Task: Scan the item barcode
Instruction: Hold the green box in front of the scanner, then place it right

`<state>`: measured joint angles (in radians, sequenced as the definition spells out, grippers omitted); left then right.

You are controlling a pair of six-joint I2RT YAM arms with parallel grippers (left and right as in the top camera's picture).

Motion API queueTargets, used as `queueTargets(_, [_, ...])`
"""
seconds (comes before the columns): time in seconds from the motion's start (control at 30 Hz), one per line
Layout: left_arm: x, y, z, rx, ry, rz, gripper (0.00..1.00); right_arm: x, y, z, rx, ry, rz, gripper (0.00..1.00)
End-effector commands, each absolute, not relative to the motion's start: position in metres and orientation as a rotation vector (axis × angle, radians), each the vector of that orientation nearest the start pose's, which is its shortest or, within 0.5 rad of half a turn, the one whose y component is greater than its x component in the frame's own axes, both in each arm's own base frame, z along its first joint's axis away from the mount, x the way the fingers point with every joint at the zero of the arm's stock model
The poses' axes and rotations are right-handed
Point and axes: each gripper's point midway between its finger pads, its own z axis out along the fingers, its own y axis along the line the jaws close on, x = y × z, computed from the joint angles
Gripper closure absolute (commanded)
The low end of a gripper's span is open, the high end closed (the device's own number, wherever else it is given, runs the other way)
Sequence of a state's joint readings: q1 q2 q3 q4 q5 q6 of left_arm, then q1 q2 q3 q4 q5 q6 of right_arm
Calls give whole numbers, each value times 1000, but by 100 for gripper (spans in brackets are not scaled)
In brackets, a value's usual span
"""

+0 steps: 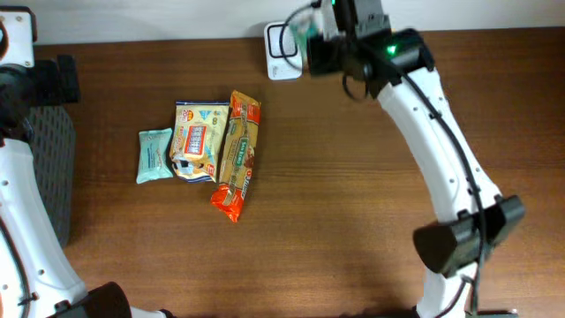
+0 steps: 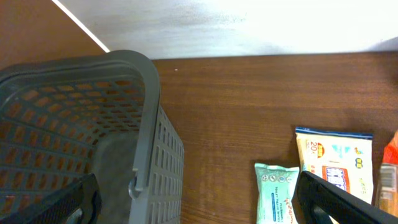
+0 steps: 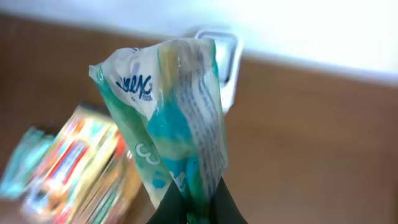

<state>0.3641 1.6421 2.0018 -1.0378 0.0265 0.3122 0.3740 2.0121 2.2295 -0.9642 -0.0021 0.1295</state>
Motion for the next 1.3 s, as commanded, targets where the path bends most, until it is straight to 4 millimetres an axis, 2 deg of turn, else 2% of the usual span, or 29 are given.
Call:
queueTargets(0.0, [409,151,375,-31,2245,342,1,548,191,282,-368,2220,-32,96])
queueTargets(0.07, [409,151,375,-31,2245,342,1,580,199,260,-443,2131,-229,96])
queueTargets(0.1, [409,151,375,-31,2245,342,1,595,206,243,-475,2094,-309,96])
queueTargets(0.17, [409,151,375,-30,2245,342,1,617,222,214,-554,2036,-392,96])
queueTargets(0.2, [409,151,375,-31,2245,342,1,627,228,194,-595,2010,-454,96])
queueTargets(0.3, [409,151,375,-31,2245,342,1,642,228,151,-642,1977,-627,96])
queueTargets(0.47, [409,151,375,-31,2245,342,1,644,225,143,-629,1980,-659,96])
queueTargets(0.63, [409,151,375,-30,2245,342,1,644,225,144,-626,1977,-658,96])
queueTargets(0.8, [409,151,375,-31,2245,342,1,640,231,141,-648,1984,-652,96])
queueTargets(0.9, [409,151,375,-30,2245,342,1,630,231,146,-618,2032,-615,96])
queueTargets(0.93, [409,151,375,-31,2245,342,1,620,233,153,-578,2078,-535,96])
queueTargets(1.0, [409,151,375,-31,2245,342,1,591,251,169,-581,2192,-233,96])
queueTargets(1.03, [409,151,375,-30,2245,342,1,568,254,180,-520,2283,-54,96])
queueTargets(1.07, [409,151,375,-30,2245,342,1,543,247,190,-418,2395,85,96])
queueTargets(1.1, [409,151,375,-31,2245,342,1,517,230,195,-382,2507,151,96])
queueTargets(1.13, [409,151,375,-30,2245,342,1,503,214,193,-366,2579,148,96])
queueTargets(1.2, [409,151,375,-31,2245,342,1,481,169,178,-290,2743,78,96])
queueTargets(1.27, [409,151,375,-31,2245,342,1,459,103,135,-147,2970,-10,96])
